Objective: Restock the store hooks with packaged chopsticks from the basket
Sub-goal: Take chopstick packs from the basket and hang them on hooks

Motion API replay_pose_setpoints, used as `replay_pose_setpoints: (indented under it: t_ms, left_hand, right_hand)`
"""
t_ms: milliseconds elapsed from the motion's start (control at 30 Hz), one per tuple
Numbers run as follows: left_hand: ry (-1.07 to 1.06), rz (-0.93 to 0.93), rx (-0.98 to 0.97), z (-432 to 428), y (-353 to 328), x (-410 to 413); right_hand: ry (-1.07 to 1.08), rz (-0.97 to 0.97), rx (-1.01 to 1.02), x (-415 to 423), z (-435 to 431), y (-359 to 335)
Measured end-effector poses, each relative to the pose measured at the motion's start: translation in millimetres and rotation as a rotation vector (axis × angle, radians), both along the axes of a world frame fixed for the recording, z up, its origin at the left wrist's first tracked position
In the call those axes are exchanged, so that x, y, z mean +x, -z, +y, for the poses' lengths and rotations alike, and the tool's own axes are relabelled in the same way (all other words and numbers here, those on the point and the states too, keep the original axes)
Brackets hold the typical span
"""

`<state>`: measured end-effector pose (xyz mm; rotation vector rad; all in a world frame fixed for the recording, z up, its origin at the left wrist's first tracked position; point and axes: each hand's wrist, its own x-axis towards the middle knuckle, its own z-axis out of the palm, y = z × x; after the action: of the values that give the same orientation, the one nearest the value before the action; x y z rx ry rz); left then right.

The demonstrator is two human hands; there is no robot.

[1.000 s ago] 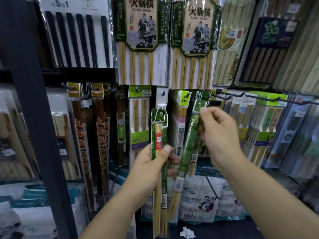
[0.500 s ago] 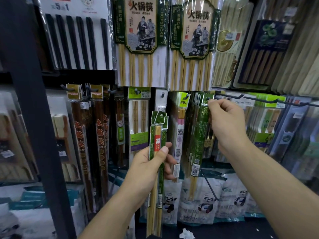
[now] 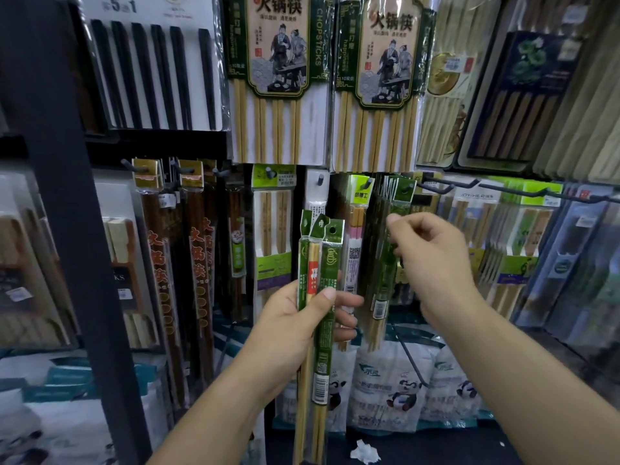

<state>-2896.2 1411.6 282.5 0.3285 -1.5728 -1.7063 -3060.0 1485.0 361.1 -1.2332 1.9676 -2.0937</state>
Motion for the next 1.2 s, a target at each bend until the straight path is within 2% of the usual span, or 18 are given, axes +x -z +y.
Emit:
replay_pose_setpoints:
  t_ms: [133,267,433,667,800,967,1200]
  left_hand:
    - [0.037,0.026,-0.001,4,-2,-2]
    - [0.047,0.046,-0.003,6,-3,-2]
    - [0.019,0.052,0.059,1,2,-3]
    - [-0.048,0.016,0.101,-7,3,-1]
    - [-0.011,-0.008,0.123,-5,1,-1]
    - [0.02,0.064,0.231,-4,-3,0]
    - [0.013,0.048,0.124,1,-4,0]
  right_hand:
    - [-0.257,0.082,0.112,25,4,4]
    - [-0.395,-0.018,0.085,36,7,8]
    - [-0.22,-0.01,0.002,24,5,-1]
    - [-0.008,-0.118,-0.138,-8,1,-23]
    - [0.033,-0.105,-0.128,-15,-4,-23]
    - [0.055,-0.097,-0.13,-18,-9,-22]
    - [0.091,-0.091,-0.125,-20,-10,-22]
